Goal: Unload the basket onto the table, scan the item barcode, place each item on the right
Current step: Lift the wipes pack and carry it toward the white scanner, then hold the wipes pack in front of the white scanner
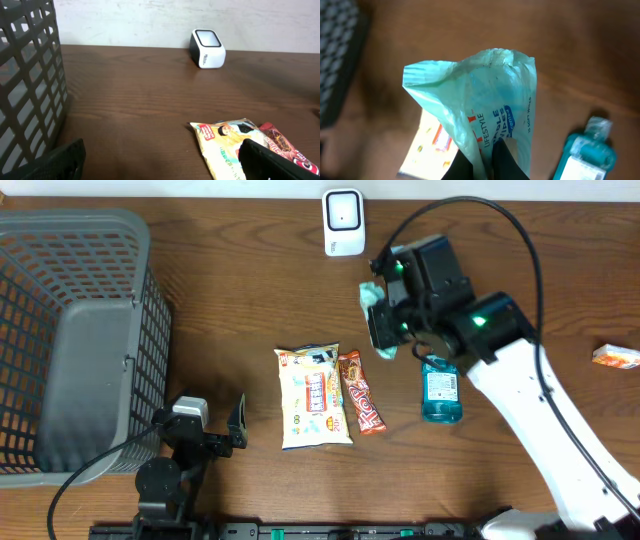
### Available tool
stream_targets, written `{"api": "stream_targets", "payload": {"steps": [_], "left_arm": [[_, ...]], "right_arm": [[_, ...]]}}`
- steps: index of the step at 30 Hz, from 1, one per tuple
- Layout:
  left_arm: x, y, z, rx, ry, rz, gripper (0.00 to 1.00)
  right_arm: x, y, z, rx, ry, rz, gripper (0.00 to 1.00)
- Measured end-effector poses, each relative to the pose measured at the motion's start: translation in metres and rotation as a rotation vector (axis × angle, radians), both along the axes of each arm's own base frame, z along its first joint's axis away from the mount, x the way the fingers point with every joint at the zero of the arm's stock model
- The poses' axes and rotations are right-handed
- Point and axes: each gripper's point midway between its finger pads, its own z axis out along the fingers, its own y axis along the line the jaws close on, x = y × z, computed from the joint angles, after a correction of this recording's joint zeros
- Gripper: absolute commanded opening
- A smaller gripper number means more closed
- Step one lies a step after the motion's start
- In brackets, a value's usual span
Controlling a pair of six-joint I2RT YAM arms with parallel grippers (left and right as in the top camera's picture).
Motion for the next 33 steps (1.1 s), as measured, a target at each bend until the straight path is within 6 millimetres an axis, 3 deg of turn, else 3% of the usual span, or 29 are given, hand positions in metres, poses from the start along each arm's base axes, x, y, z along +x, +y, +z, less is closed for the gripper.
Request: {"api": "stream_targets", "payload": {"steps": [8, 12, 19, 27, 33], "left_arm": [[0.000, 0.000, 0.000, 0.000, 0.000, 0.000, 0.98], [0.000, 0.000, 0.000, 0.000, 0.000, 0.000, 0.98], [0.000, 0.000, 0.000, 0.000, 0.001, 0.000, 0.98], [0.000, 0.000, 0.000, 0.000, 0.001, 0.000, 0.98], [0.000, 0.000, 0.000, 0.000, 0.001, 0.000, 0.98]], "right_arm": [[0.069, 0.015, -0.020, -0.041, -0.156, -0.050, 0.01], [0.118, 0.032, -0.024, -0.034, -0.313, -0.051, 0.01], [0.185, 0.055, -0.049, -0.108, -0.555, 0.000, 0.01], [0.226, 0.061, -0.060, -0.202, -0.738, 0.021, 0.01], [0.271, 0.066, -0.073, -0.273, -0.806, 0.033, 0.01]]}}
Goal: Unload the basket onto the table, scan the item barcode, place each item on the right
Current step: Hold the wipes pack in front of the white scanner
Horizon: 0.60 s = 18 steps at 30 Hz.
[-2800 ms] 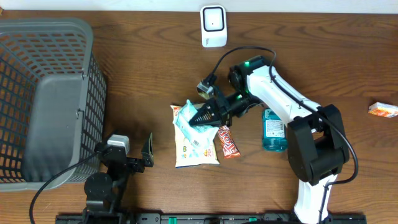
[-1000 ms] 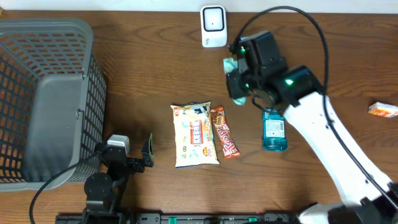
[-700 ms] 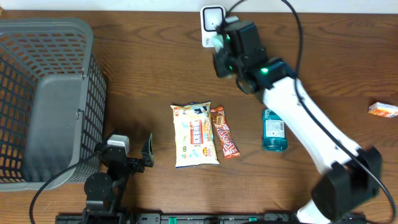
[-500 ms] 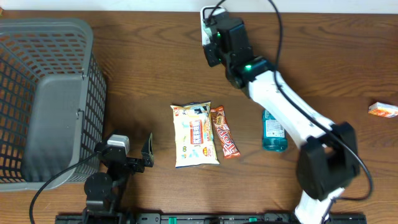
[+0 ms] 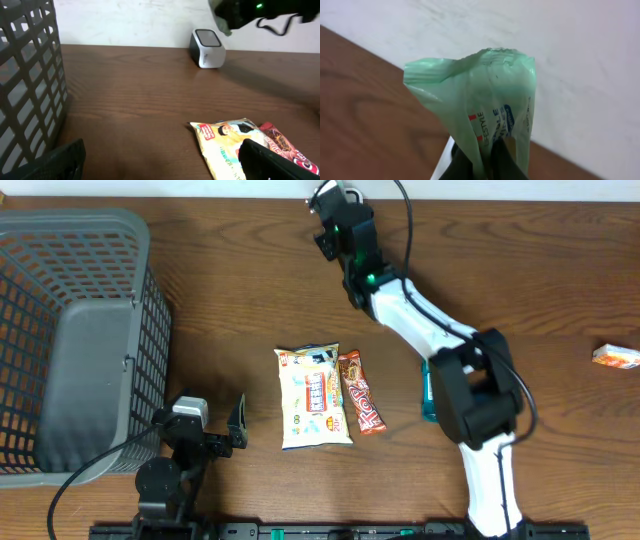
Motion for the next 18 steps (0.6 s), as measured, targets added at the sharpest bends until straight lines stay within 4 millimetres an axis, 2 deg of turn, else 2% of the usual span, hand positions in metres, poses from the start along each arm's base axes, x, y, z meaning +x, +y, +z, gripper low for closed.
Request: {"api": "stream_targets", "payload": {"steps": [6, 8, 12, 18], "left_arm": [[0.000, 0.000, 0.000, 0.000, 0.000, 0.000, 0.98], [0.000, 0.000, 0.000, 0.000, 0.000, 0.000, 0.98], [0.000, 0.000, 0.000, 0.000, 0.000, 0.000, 0.98], [0.000, 0.000, 0.000, 0.000, 0.000, 0.000, 0.98]], "right_arm": [[0.035, 0.007, -0.006, -0.020, -0.054, -0.010, 0.01], [0.041, 0.010, -0.008, -0.033, -0.066, -0.008, 0.01], [0.046, 0.009, -0.016, -0.074, -0.068, -0.015, 0.01], [0.045, 0.001, -0.041, -0.198, -0.029, -0.023, 0.01]]}}
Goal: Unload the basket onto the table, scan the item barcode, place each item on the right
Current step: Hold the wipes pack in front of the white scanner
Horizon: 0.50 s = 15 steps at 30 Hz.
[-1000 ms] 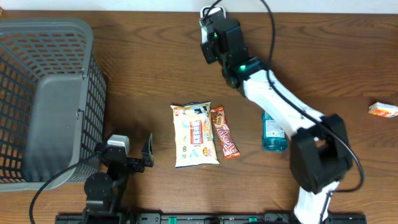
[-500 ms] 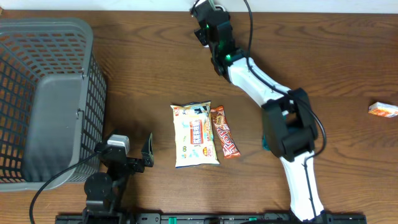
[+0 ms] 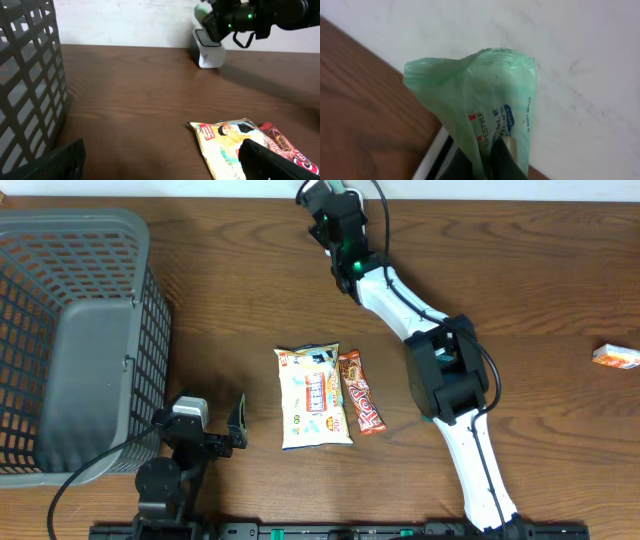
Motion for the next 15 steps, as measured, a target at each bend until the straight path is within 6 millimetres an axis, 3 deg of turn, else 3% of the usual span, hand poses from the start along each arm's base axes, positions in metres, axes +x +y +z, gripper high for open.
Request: {"api": "stream_targets", "payload": {"steps": [15], "left_arm": [[0.000, 0.000, 0.000, 0.000, 0.000, 0.000, 0.98]], "right_arm": [[-0.004, 0.002, -0.018, -0.086, 0.052, 0.048, 0.01]]}}
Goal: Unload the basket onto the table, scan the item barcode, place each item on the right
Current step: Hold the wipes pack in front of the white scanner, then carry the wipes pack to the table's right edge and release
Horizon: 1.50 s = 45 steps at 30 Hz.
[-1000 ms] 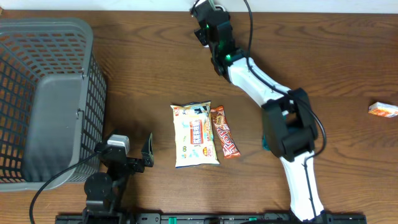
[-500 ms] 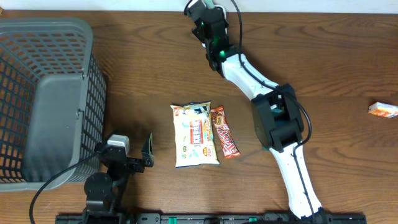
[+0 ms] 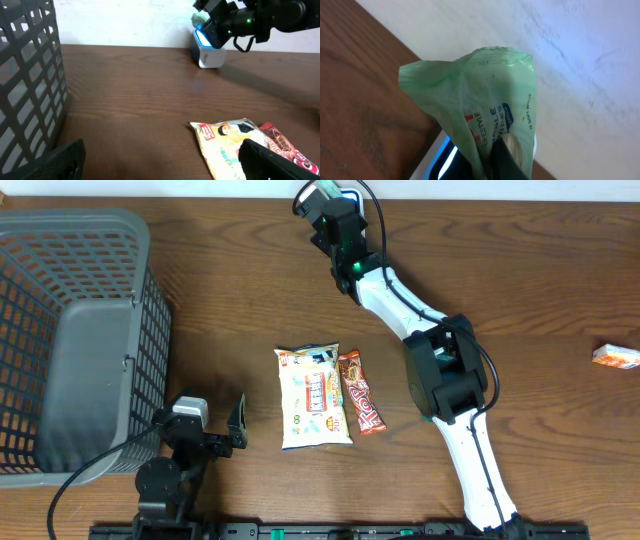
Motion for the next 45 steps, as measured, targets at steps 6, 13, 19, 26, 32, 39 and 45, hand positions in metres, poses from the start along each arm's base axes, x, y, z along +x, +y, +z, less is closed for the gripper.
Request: {"api": "stream_targets", "payload": {"steps": [6, 13, 19, 26, 32, 39, 45], "left_arm": [[0.000, 0.000, 0.000, 0.000, 0.000, 0.000, 0.98], [0.000, 0.000, 0.000, 0.000, 0.000, 0.000, 0.98], [0.000, 0.000, 0.000, 0.000, 0.000, 0.000, 0.98], [0.000, 0.000, 0.000, 0.000, 0.000, 0.001, 0.98], [0.000, 0.000, 0.000, 0.000, 0.000, 0.000, 0.98], [0.000, 0.000, 0.000, 0.000, 0.000, 0.000, 0.98], [0.000, 0.000, 0.000, 0.000, 0.000, 0.000, 0.98]], "right_arm": [[0.012, 0.006, -0.003, -0.032, -0.107, 0.031, 0.01], [0.013, 0.008, -0.008, -0.078, -0.117, 0.058, 0.01], [0.011, 0.002, -0.012, -0.038, -0.072, 0.002, 0.01], [-0.036, -0.014, -0.005, 0.006, 0.250, -0.033, 0.01], [-0.105, -0.034, 0.073, 0.217, 0.497, -0.002, 0.01], [-0.177, -0.088, 0.135, 0.599, 0.830, 0.138, 0.01], [-0.210, -0.137, 0.117, 0.783, 1.089, 0.063, 0.01]]}}
